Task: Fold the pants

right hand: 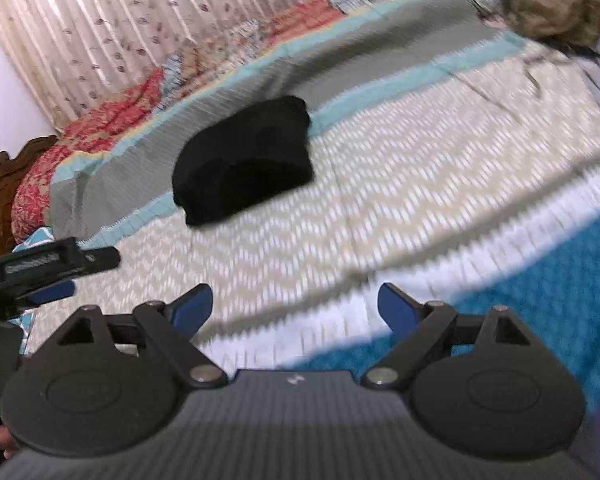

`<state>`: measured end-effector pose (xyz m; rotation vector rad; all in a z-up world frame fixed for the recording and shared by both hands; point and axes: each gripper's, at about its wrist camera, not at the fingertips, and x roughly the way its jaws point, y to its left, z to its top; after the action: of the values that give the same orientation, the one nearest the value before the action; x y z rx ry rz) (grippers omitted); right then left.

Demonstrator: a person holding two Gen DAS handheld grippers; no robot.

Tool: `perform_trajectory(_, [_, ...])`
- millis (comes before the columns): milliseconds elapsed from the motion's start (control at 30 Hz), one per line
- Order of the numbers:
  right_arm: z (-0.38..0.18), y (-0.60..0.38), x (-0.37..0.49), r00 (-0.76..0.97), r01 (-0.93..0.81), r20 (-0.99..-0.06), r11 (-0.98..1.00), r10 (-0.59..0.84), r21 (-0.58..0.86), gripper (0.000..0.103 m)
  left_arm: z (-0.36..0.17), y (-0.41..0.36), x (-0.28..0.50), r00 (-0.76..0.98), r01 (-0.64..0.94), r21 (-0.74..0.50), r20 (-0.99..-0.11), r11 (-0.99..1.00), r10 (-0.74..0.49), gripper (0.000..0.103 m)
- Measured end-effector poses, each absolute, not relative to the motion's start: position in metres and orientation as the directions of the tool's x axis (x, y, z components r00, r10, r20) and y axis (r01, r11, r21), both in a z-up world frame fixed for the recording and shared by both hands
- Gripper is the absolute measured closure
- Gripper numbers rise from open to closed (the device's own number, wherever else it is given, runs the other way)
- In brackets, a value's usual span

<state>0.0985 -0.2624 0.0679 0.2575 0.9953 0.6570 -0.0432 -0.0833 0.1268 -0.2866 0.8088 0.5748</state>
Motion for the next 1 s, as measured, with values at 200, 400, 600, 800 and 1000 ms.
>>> perform_trajectory(200, [0.076, -0.272, 0.067, 0.363, -0.401, -0.714, 0.792, 0.599, 0.461, 0.012, 0.138, -0.101, -0.071, 0.544, -0.608, 0.003, -0.727, 0.794, 0.419, 0.0])
perform_trajectory(400, [0.094, -0.285, 0.046, 0.401, -0.436, -0.677, 0.779, 0.617, 0.451, 0.011, 0.148, -0.118, -0.088, 0.528, -0.63, 0.043, -0.709, 0.776, 0.468, 0.0])
perform_trajectory(600, [0.108, -0.291, 0.03, 0.441, -0.467, -0.65, 0.777, 0.619, 0.423, 0.01, 0.158, -0.134, -0.095, 0.53, -0.621, 0.077, -0.692, 0.78, 0.49, 0.0])
perform_trajectory(800, [0.115, -0.292, 0.025, 0.496, -0.472, -0.61, 0.781, 0.618, 0.408, 0.0, 0.16, -0.142, -0.094, 0.505, -0.644, 0.141, -0.66, 0.752, 0.557, 0.0])
perform_trajectory(1000, [0.113, -0.288, 0.024, 0.534, -0.487, -0.589, 0.791, 0.606, 0.372, 0.0, 0.152, -0.153, -0.087, 0.449, -0.65, 0.269, -0.618, 0.711, 0.645, 0.0])
